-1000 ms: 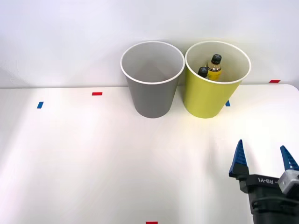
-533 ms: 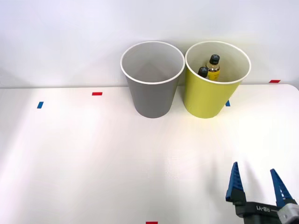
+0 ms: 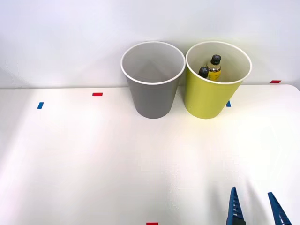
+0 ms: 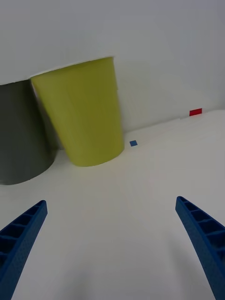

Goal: Put cans in the gray bin, plastic bottles in the light green bin

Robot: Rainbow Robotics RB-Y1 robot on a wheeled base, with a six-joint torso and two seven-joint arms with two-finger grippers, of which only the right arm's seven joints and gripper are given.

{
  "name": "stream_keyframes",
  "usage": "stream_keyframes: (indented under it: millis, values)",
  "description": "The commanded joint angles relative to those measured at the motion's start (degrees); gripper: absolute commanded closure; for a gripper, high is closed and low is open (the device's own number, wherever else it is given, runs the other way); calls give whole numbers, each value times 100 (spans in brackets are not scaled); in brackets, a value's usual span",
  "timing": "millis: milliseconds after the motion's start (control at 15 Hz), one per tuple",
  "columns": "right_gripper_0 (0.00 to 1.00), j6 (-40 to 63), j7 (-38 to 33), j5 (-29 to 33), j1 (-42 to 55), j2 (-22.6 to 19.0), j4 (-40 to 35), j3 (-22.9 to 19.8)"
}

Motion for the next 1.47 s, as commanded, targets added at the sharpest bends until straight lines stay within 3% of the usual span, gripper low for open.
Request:
stream_keyframes:
  millis: [67, 1467]
  values:
    - [5, 13, -4, 387, -41, -231, 28, 85]
    - [6, 22, 365, 475, 328, -310, 28, 349]
